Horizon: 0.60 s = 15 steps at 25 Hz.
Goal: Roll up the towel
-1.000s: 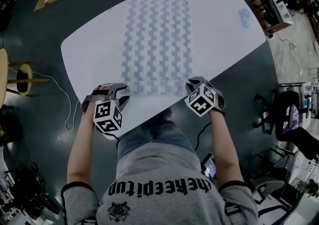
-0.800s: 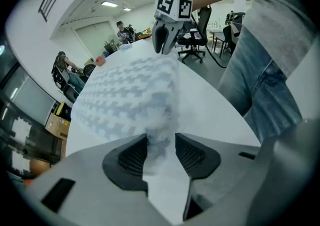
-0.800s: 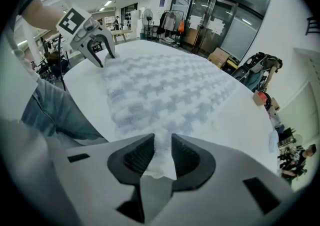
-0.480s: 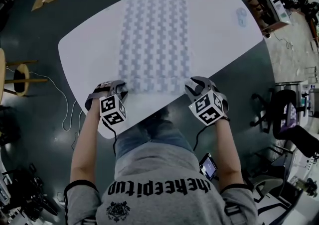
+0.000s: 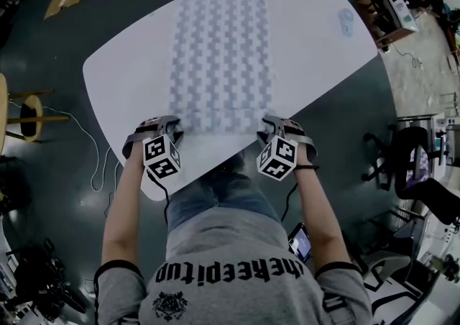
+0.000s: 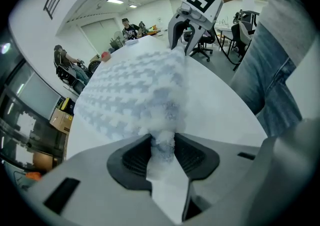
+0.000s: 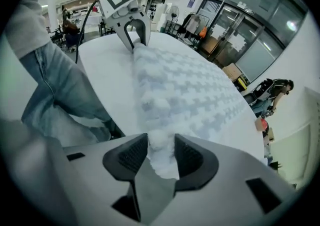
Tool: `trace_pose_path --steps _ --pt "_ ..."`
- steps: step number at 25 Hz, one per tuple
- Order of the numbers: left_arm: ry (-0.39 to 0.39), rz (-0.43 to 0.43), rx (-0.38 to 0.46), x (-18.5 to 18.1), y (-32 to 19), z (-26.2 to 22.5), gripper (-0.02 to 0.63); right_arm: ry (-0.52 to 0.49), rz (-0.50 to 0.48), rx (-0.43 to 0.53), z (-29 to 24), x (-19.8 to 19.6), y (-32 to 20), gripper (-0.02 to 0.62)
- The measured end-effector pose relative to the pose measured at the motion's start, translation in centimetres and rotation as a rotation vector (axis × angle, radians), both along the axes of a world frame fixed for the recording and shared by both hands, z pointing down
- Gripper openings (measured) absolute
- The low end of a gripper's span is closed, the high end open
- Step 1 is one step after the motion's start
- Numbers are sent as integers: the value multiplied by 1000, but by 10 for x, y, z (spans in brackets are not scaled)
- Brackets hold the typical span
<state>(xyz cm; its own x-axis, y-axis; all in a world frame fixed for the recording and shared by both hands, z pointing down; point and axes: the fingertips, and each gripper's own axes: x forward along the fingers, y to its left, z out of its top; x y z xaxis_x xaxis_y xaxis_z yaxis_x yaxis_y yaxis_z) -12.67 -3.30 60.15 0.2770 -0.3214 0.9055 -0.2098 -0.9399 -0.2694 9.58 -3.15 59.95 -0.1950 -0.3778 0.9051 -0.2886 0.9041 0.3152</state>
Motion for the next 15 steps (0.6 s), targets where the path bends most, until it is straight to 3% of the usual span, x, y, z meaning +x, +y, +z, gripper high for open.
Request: trace_pose_path --steps 3,9,15 --pt "-4 -4 9 -2 1 -2 113 13 0 15 -3 1 -3 52" --pt "-28 33 -22 -3 12 -3 78 -9 -33 -29 -9 2 14 40" --pt "-15 76 -141 -2 49 -9 77 -41 -42 -150 -16 3 49 41"
